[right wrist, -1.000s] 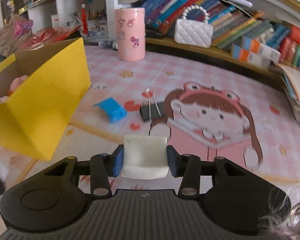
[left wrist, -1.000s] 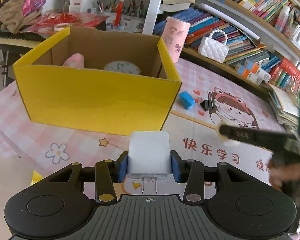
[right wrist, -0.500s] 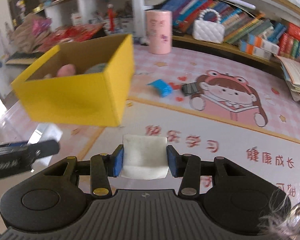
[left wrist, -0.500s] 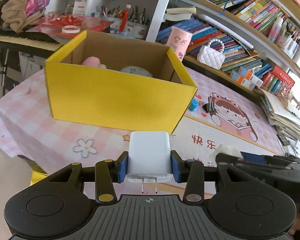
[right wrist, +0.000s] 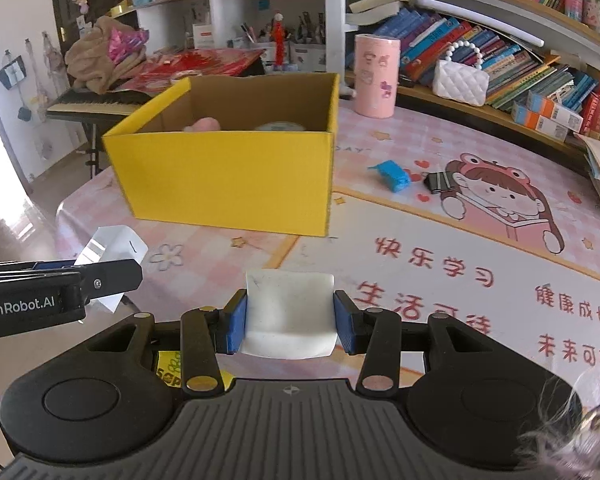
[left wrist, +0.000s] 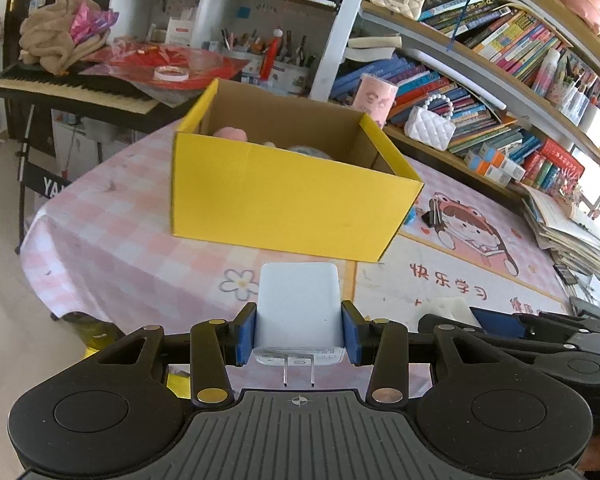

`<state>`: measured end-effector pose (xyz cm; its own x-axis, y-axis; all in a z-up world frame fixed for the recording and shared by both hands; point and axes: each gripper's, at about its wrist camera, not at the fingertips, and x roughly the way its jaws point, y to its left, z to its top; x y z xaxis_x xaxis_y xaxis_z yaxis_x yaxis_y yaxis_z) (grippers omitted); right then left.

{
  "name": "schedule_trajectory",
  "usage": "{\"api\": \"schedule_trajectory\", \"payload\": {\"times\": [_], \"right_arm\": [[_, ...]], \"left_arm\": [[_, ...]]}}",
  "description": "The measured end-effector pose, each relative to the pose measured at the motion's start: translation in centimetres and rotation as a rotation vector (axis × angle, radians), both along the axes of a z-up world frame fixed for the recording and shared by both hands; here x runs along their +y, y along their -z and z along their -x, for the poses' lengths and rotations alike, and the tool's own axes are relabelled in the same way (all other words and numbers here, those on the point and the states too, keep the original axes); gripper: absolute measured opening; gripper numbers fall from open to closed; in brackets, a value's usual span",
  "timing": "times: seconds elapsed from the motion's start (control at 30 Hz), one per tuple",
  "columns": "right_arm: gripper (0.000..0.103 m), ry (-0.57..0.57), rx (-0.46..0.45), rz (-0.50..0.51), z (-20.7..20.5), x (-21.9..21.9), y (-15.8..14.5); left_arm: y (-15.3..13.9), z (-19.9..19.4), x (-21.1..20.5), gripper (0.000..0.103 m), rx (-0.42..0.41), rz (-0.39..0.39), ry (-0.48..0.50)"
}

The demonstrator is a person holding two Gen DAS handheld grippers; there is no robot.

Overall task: Organize objects
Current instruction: 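Carry the white charger and white block toward the yellow box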

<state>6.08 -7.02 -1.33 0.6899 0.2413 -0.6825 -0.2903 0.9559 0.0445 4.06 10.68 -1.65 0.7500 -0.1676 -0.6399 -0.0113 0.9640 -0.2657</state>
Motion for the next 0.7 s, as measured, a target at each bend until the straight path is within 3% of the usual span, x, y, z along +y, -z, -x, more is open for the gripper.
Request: {"api": "schedule_trajectory", "payload": {"times": [0.5, 0.7], "right_arm": [[0.042, -0.018, -0.024, -0.008, 2.4, 4.0, -0.3], [0.042, -0.016, -0.029, 0.006, 2.3, 4.5, -0.5]], "left_arm": [[-0.7, 2.5, 3.3, 0.041, -0.041, -0.011, -0.008], [-1.0, 2.5, 4.1, 0.041, -0.055, 0.020, -0.019]]}}
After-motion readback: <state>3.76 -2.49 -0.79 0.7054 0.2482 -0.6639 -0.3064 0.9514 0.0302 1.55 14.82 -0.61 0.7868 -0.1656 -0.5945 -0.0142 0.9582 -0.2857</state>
